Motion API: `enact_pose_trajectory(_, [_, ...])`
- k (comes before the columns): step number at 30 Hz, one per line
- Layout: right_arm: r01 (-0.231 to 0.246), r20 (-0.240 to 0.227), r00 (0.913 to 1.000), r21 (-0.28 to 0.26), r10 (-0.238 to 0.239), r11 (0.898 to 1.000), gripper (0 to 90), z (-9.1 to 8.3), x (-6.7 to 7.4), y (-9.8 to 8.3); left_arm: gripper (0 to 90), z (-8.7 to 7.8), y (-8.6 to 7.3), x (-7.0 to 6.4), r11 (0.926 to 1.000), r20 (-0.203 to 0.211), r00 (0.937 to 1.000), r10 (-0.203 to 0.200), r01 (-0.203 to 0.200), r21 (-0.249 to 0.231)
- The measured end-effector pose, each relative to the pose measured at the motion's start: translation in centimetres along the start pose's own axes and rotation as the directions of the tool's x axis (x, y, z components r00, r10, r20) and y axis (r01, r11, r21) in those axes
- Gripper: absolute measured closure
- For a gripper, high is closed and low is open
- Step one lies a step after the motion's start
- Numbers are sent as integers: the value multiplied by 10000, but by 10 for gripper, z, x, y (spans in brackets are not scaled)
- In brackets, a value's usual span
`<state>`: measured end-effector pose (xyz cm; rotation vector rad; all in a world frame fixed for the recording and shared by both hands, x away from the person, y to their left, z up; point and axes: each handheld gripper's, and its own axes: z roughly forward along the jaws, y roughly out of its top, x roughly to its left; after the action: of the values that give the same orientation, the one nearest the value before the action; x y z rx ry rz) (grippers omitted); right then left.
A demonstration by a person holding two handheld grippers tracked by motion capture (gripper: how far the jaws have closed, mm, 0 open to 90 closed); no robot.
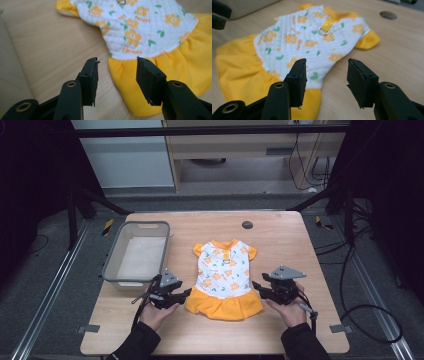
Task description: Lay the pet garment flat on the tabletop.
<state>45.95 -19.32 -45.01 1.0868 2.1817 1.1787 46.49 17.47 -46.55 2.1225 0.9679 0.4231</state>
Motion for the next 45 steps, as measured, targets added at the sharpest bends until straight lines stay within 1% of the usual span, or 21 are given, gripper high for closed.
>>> enact_pose_trajectory(3, [-35,-303,9995,316,45,9995,507,5,5,-17,535,4,-7,-2,9994,135,9999,0,-5,347])
enact_pose_trajectory(4, [-94,-455,9989,711,126,9974,520,8,7,-25,569,6,-9,-3,9988,213,9998,-33,23,486])
enact_pose_trajectory(5, [-13,-495,9988,823,53,9966,533,9,8,-29,582,9,-13,-5,9967,285,9996,83,-106,806])
enact_pose_trajectory(7, [-25,-534,9985,941,75,9956,552,10,10,-32,599,10,-15,-7,9959,325,9994,76,-105,901])
enact_pose_trajectory(8, [106,-566,9984,1242,-36,9922,576,12,12,-36,641,11,-17,-8,9953,370,9993,55,-91,969])
enact_pose_trajectory(12, [154,-779,9970,1464,-40,9891,630,15,14,-39,722,13,-20,-12,9906,395,9987,320,-369,1313])
enact_pose_trajectory(13, [168,-866,9962,1714,-19,9851,682,17,15,-40,768,14,-21,-14,9892,439,9982,413,-471,1387])
enact_pose_trajectory(14, [168,-866,9962,1714,-19,9851,682,17,15,-40,789,14,-21,-14,9892,439,9982,413,-471,1387])
enact_pose_trajectory(20, [210,-1119,9937,1929,7,9810,841,16,18,-40,872,12,-20,-15,9883,636,9976,258,-350,1486])
enact_pose_trajectory(21, [244,-1105,9939,1958,-26,9803,847,15,18,-40,877,9,-22,-16,9886,819,9965,142,-262,1482])
enact_pose_trajectory(24, [272,-1181,9930,1934,-42,9807,848,11,18,-39,880,5,-24,-19,9887,937,9954,188,-325,1465])
enact_pose_trajectory(29, [479,-995,9947,2158,-269,9753,833,1,21,-43,871,-4,-31,-33,9892,1150,9930,269,-430,1399])
enact_pose_trajectory(31, [505,-969,9949,2218,-295,9738,779,-2,22,-47,814,-5,-33,-38,9881,1142,9926,404,-567,1430])
enact_pose_trajectory(32, [505,-969,9949,2218,-295,9738,779,-2,22,-47,814,-7,-33,-39,9886,1108,9929,437,-590,1384])
enact_pose_trajectory(34, [533,-925,9951,1989,-354,9786,735,-5,22,-48,724,-11,-32,-39,9919,1107,9927,471,-596,1124])
enact_pose_trajectory(35, [460,-884,9956,1638,-318,9854,716,-10,20,-47,698,-18,-28,-37,9958,984,9940,471,-544,730])
enact_pose_trajectory(36, [460,-884,9956,1638,-318,9854,716,-10,20,-47,677,-18,-28,-37,9958,984,9940,471,-544,730])
enact_pose_trajectory(38, [275,-849,9962,1051,-186,9941,712,-15,18,-43,666,-24,-21,-33,9987,785,9960,430,-451,246])
enact_pose_trajectory(39, [194,-874,9961,887,-116,9959,718,-15,17,-41,667,-26,-12,-28,9991,518,9978,420,-414,-118])
enact_pose_trajectory(42, [147,-888,9960,637,-90,9979,737,-14,17,-37,683,-25,-2,-23,9987,334,9987,394,-382,-347])
enact_pose_trajectory(45, [-37,-1087,9941,260,66,9997,776,-4,17,-31,736,-10,20,-15,9973,133,9993,336,-326,-658])
